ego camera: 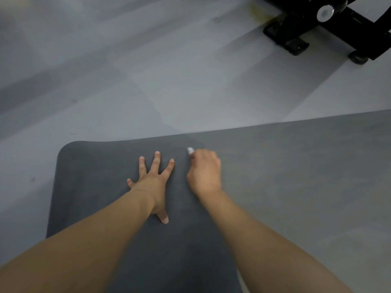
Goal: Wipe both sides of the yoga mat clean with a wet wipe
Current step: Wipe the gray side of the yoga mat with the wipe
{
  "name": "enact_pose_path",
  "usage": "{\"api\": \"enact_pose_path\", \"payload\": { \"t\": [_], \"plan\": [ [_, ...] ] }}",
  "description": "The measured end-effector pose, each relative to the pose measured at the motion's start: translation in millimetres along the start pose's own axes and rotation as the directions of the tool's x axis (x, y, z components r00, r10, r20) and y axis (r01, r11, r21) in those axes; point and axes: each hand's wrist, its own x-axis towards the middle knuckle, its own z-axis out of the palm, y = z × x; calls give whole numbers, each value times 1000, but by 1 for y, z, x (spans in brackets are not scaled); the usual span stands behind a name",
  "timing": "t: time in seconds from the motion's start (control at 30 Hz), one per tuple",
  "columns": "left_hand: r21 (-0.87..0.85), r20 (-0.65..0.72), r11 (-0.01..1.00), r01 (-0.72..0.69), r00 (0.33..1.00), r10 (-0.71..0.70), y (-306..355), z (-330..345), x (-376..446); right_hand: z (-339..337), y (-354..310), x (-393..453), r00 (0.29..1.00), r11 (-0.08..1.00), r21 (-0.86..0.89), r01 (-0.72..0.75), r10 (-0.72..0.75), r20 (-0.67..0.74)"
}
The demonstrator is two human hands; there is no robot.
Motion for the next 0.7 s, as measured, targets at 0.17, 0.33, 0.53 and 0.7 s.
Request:
{"api": "enact_pose_path", "payload": {
  "t": [0.17,0.33,0.53,0.7],
  "plan": [
    [2,-14,1000,2,1000,-2,-2,2,1,-4,16,23,937,953,-35,301,-288,196],
    [6,-9,1000,8,1000,-8,-2,1,3,-22,106,60,998,988,-138,-68,66,-20],
    [28,-6,999,16,1000,-16,-1,1,4,5,13,49,976,990,-57,128,-115,185],
    [14,22,1000,13,1000,-13,-1,-1,4,11,-38,46,856,930,77,360,-362,368]
  ]
}}
